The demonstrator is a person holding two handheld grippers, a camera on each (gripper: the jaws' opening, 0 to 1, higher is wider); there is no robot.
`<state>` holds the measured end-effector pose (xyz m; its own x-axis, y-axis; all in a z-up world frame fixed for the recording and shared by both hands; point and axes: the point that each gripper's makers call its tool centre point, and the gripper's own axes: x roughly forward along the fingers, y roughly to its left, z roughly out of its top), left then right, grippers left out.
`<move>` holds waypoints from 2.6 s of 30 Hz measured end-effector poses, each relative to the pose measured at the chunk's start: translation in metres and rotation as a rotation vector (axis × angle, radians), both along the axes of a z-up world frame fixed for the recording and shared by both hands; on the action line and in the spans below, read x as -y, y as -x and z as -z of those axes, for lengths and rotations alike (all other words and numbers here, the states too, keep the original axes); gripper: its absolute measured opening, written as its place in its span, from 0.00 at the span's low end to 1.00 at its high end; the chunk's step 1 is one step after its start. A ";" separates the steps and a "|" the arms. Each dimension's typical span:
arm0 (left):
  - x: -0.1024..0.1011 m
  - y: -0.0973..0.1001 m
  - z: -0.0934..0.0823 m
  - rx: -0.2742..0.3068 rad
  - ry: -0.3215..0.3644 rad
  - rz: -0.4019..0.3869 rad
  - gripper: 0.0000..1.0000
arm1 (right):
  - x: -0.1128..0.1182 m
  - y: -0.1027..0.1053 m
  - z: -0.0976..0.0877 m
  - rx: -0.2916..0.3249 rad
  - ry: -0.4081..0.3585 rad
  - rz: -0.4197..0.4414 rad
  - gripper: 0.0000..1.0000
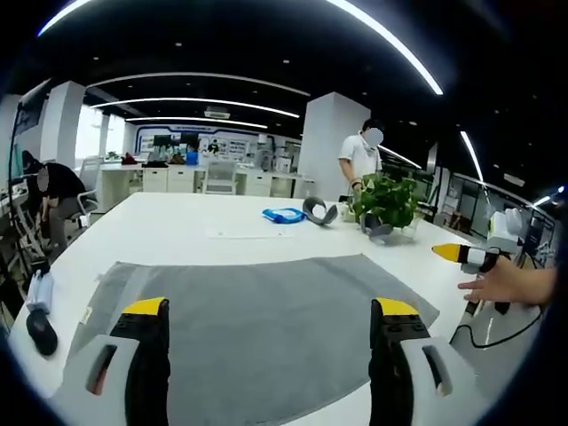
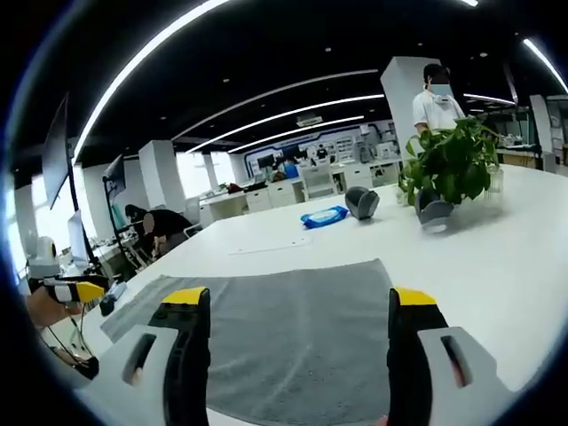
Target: Fold the towel on the table until its edges align and the towel forms a compact rectangular stack.
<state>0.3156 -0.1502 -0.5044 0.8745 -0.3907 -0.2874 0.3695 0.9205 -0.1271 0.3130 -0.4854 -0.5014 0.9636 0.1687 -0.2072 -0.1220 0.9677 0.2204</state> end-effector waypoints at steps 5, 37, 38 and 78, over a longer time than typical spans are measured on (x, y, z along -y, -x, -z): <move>-0.004 -0.002 0.000 -0.004 -0.003 -0.015 0.96 | 0.001 -0.001 -0.001 0.005 -0.016 0.004 0.82; 0.001 -0.003 -0.009 -0.023 0.045 0.000 0.86 | 0.024 0.001 -0.001 -0.011 -0.066 0.080 0.76; 0.002 -0.002 -0.009 -0.026 0.048 0.002 0.86 | 0.025 0.001 -0.001 -0.011 -0.084 0.083 0.75; 0.014 0.010 0.003 -0.100 0.031 0.077 0.69 | 0.101 0.027 0.125 -0.511 -0.047 0.312 0.19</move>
